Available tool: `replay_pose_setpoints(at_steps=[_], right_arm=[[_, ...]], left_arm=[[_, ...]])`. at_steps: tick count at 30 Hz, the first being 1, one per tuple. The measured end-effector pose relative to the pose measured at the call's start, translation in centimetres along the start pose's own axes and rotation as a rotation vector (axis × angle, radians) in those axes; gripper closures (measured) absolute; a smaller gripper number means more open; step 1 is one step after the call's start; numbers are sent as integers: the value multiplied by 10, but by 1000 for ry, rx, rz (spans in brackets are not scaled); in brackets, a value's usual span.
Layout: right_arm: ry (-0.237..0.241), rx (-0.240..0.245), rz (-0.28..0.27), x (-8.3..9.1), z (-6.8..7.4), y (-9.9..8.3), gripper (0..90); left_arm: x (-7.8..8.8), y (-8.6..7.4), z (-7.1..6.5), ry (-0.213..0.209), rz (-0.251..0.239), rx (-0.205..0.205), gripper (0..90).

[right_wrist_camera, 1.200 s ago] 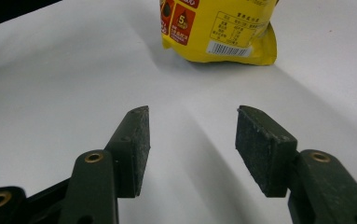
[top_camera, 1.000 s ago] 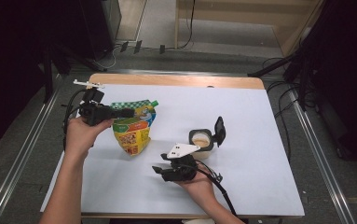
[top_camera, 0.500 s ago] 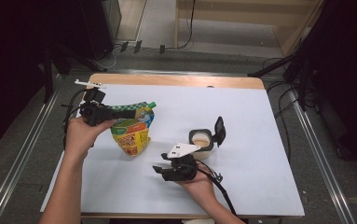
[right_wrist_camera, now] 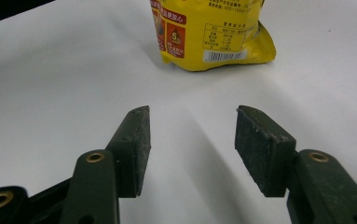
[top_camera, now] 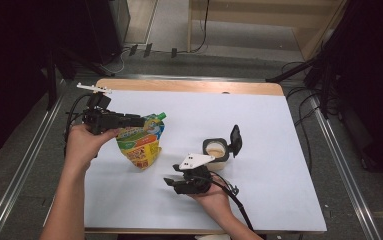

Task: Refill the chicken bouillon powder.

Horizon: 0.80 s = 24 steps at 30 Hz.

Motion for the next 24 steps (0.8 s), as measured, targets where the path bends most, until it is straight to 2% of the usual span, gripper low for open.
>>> replay_pose_setpoints(at_steps=[7,13,24], right_arm=[[1,-3,-3,1,-1,1,472],[3,-4,-2,1,0,1,475],[9,-4,0,1,0,2,480]], left_arm=[[7,2,-7,-25,-17,-4,592],[9,2,-7,-16,-10,-1,587],[25,9,-4,1,-43,12,574]])
Point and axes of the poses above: each handheld gripper's, and its own axes: x roughly backward along the jaws, y roughly out of its top, z roughly to its left, the point moved 10 cm from there along -x, roughly forward along the jaws
